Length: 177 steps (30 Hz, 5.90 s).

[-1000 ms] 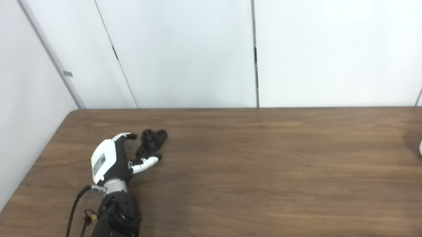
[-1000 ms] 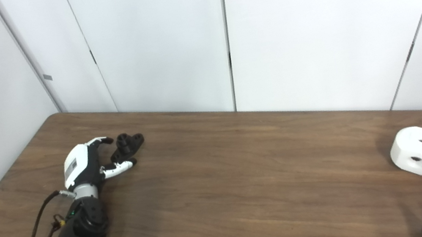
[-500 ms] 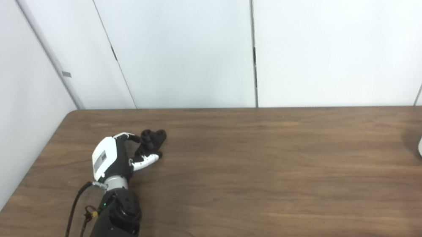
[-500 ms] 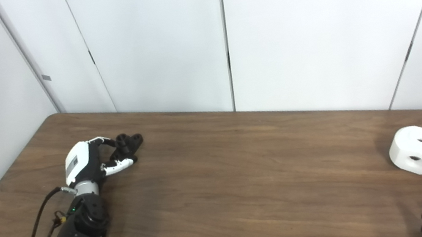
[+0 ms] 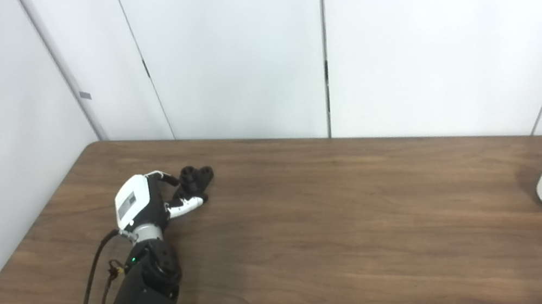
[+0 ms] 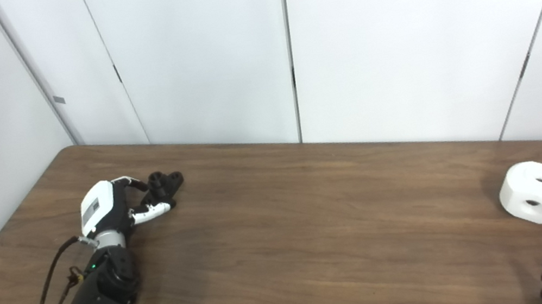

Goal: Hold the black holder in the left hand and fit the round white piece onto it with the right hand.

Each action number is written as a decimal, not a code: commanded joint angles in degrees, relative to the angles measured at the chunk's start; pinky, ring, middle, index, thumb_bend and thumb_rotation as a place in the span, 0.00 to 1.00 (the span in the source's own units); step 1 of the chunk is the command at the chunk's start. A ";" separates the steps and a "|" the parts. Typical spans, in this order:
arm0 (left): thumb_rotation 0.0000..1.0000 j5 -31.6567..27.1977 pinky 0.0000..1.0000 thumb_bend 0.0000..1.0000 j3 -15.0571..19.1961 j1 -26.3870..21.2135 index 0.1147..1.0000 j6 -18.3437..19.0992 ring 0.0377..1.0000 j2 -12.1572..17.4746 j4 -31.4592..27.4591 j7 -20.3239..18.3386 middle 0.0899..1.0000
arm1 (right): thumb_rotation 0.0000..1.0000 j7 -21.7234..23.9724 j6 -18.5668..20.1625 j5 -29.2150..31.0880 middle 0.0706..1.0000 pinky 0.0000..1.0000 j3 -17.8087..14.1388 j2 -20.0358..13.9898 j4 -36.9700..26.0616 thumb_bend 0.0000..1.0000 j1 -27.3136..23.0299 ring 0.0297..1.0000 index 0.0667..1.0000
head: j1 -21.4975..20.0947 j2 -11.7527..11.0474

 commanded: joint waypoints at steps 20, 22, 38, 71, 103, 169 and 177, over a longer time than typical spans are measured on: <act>0.10 2.26 0.92 0.85 -2.57 -1.50 0.51 0.99 0.92 3.24 -0.44 0.76 0.81 | 1.00 -0.05 1.69 -0.07 1.00 1.00 0.09 0.20 0.81 0.59 2.12 1.00 1.00 | 0.38 0.71; 0.07 2.34 0.93 0.61 -2.74 -1.61 0.45 1.10 0.92 3.27 -0.34 0.60 0.81 | 1.00 -0.23 1.54 -0.58 1.00 1.00 0.08 0.21 0.83 0.60 2.14 1.00 1.00 | 0.42 0.74; 0.04 2.00 0.90 0.52 -3.58 -1.45 0.42 0.00 0.91 3.68 -0.91 -0.76 0.79 | 1.00 -0.43 1.85 -0.46 1.00 1.00 -0.31 0.12 1.00 0.63 2.02 1.00 1.00 | 0.46 0.97; 0.04 3.77 0.79 0.52 -11.73 11.89 0.42 -4.43 0.90 2.34 -27.68 -17.52 0.80 | 1.00 -1.27 1.91 -2.66 1.00 1.00 0.66 1.19 -0.60 0.64 2.13 1.00 1.00 | -3.48 2.78; 0.05 17.94 0.96 0.52 -27.09 27.58 0.42 -19.10 0.93 -1.71 -44.29 -23.47 0.82 | 1.00 -4.29 9.81 -7.63 0.99 1.00 3.74 3.10 -8.97 0.65 3.64 1.00 1.00 | -13.16 8.06; 0.05 16.09 0.89 0.52 -18.46 31.59 0.42 -28.83 0.88 0.89 -36.69 -26.82 0.79 | 0.34 -4.98 35.00 -47.55 0.95 0.91 1.40 -10.05 -1.03 0.81 -35.10 1.00 0.88 | -34.35 3.90; 0.05 15.82 0.90 0.52 -18.12 31.80 0.42 -28.84 0.89 1.10 -36.53 -27.42 0.80 | 0.29 -4.26 34.83 -48.80 0.93 0.92 3.99 -13.19 7.96 0.83 -41.14 1.00 0.86 | -34.42 3.42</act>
